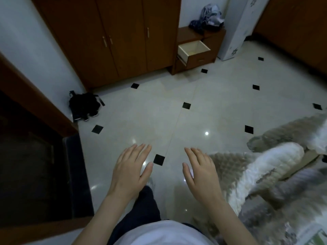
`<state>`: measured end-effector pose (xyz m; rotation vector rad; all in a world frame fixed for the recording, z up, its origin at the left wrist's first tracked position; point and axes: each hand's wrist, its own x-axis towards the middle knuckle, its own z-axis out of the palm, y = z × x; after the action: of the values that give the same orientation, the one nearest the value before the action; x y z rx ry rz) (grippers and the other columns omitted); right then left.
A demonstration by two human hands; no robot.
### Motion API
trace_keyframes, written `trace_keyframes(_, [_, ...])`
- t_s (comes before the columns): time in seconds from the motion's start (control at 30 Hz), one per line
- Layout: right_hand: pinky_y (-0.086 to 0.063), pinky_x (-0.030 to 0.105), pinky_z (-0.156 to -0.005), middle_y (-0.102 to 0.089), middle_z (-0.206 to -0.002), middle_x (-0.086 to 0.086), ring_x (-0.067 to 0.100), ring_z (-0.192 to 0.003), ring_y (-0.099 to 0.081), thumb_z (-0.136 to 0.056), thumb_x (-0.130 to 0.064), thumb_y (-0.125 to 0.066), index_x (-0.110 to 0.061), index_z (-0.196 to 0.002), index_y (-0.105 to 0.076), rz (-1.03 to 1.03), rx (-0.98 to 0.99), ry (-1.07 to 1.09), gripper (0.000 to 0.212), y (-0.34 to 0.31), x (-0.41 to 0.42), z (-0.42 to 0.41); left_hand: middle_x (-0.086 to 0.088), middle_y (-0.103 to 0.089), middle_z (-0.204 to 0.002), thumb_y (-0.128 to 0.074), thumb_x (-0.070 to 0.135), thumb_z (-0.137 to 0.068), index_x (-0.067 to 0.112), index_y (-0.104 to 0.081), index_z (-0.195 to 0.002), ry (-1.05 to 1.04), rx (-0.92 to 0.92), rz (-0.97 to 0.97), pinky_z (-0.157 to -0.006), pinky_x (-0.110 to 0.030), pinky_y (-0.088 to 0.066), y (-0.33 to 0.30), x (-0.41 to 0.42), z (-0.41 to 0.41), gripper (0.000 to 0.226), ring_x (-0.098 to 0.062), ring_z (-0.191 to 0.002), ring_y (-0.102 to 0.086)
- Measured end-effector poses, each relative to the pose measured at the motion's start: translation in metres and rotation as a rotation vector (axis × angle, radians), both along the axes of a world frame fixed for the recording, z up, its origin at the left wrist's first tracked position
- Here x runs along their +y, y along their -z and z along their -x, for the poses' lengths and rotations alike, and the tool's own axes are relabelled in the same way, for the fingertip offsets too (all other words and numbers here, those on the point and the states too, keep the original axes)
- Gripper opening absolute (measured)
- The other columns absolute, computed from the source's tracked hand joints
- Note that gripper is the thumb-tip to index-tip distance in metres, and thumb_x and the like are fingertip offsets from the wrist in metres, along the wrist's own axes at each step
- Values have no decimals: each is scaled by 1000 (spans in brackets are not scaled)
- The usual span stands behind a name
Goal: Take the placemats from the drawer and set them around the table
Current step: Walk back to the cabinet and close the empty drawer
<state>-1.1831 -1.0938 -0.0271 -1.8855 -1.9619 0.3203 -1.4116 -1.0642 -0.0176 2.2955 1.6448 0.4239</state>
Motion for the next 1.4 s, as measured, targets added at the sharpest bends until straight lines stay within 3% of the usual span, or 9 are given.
trace_keyframes(0.2, [-41,49,-104,-56,-135,8,29,-126,-49,-97,-39,-32,-13,-137,-50,23,-21,141,51,13,122,-13,-5,-56,-135,-21,50,-99,16,-50,-137,137,-10,6,-109,-34,-24,24,151,-25,59,-27,-126,-51])
trace_keyframes(0.47, [-43,49,-102,-57,-133,8,28,-124,-51,-97,-38,-32,-12,-137,-50,-17,-19,341,52,-20,279,-43,-6,-56,-135,-22,48,-99,15,-52,-137,353,2,-76,-108,-44,-37,-16,359,-66,59,-27,-126,-50])
trace_keyframes(0.6, [-43,49,-102,-58,-133,8,27,-124,-51,-97,-37,-33,-12,-136,-52,-22,-14,424,51,-22,331,-67,-6,-55,-137,-23,48,-98,15,-51,-138,391,3,-72,-110,-42,-33,-18,428,-96,59,-27,-128,-48])
trace_keyframes(0.87, [-42,45,-103,-58,-133,7,27,-123,-52,-96,-39,-31,-13,-136,-52,38,13,455,53,1,448,-148,-3,-54,-137,-20,50,-99,17,-50,-138,418,33,39,-111,-34,-23,11,530,-182,59,-25,-128,-48])
trace_keyframes(1.13, [-39,43,-107,-55,-136,5,25,-127,-49,-98,-42,-28,-16,-138,-50,3,21,351,53,-11,598,-274,-3,-58,-134,-21,49,-100,16,-54,-135,313,2,-27,-109,-29,-20,-13,663,-300,59,-25,-124,-52])
trace_keyframes(1.4, [-41,46,-105,-56,-134,6,25,-126,-48,-98,-39,-30,-13,-137,-50,-36,23,287,51,-21,726,-361,-5,-56,-135,-19,49,-99,16,-51,-137,222,-7,-29,-109,-34,-25,-22,779,-374,59,-26,-127,-48])
